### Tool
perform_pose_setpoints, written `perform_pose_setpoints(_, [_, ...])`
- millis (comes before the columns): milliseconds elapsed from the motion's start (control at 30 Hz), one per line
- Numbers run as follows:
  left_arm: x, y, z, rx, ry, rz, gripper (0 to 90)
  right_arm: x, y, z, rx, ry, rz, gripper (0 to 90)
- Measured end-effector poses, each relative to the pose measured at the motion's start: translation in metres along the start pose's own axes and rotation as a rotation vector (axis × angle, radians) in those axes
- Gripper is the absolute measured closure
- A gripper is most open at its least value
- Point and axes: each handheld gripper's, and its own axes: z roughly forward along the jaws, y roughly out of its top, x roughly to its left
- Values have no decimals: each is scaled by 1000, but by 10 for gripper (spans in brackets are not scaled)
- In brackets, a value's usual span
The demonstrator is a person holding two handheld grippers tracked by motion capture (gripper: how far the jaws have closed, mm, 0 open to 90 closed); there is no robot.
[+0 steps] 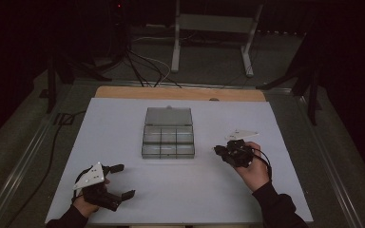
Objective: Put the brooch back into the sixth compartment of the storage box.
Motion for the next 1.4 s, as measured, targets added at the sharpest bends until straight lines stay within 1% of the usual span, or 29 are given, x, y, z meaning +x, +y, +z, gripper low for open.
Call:
perform_pose_setpoints(333, [0,0,0,6,0,5,11,4,15,0,-16,4,-19,853])
perform_pose_setpoints(400, [0,0,0,1,1,-1,11,5,19,1,-21,6,-26,853])
perform_pose_setpoints(467, [0,0,0,2,1,1,11,6,21,1,-23,8,-22,852])
perform_pose_setpoints(533, [0,0,0,3,0,3,11,8,24,2,-22,13,-34,853])
perform_pose_setpoints(867, [-1,0,0,9,0,9,11,14,36,8,-24,28,-52,852])
perform_pose_setpoints(900, [0,0,0,3,-6,6,11,16,38,9,-26,28,-57,852])
perform_pose_setpoints(1033, [-1,0,0,8,-4,9,11,19,43,11,-30,36,-57,852])
perform_pose_setpoints(1400, [-1,0,1,10,-1,12,11,26,54,21,-31,51,-81,852])
